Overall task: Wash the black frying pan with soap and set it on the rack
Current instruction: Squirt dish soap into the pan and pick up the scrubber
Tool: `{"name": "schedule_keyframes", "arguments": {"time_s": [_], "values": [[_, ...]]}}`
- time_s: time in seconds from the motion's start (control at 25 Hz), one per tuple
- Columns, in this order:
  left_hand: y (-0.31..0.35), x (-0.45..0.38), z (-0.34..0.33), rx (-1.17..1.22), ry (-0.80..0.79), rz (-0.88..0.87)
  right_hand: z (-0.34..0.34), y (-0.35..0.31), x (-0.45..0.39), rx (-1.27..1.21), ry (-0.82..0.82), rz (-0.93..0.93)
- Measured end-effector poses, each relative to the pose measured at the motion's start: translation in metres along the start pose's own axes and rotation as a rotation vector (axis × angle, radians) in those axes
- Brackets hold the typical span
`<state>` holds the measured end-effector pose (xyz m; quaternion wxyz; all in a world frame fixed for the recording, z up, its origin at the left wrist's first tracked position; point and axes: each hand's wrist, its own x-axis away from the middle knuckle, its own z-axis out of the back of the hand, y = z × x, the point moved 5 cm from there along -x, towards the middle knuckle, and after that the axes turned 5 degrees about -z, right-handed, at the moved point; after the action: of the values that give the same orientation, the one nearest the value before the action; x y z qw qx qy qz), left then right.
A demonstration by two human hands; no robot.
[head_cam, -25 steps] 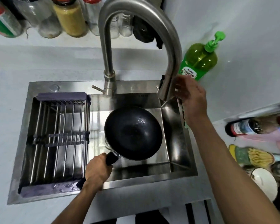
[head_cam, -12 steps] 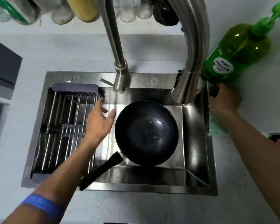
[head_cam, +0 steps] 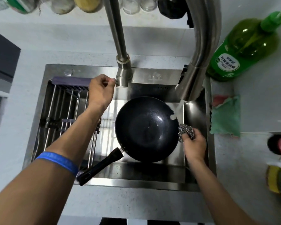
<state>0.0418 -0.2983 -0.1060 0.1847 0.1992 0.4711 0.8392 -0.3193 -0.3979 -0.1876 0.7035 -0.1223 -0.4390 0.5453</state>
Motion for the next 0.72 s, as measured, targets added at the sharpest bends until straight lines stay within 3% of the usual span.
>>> {"name": "schedule_keyframes", "arguments": {"time_s": [0.08, 0.24, 0.48, 0.72], "values": [[0.004, 0.003, 0.005, -0.051, -0.007, -0.056, -0.015, 0.029, 0.010, -0.050, -0.038, -0.120], [-0.007, 0.010, 0.015, 0.043, 0.054, -0.095, -0.022, 0.036, 0.028, 0.006, -0.108, -0.167], [-0.013, 0.007, 0.016, 0.096, 0.048, -0.128, -0.049, 0.019, 0.021, 0.223, -0.258, -0.048], [-0.015, 0.007, 0.015, 0.119, 0.008, -0.210, -0.081, 0.011, 0.015, 0.347, -0.293, -0.020]]}}
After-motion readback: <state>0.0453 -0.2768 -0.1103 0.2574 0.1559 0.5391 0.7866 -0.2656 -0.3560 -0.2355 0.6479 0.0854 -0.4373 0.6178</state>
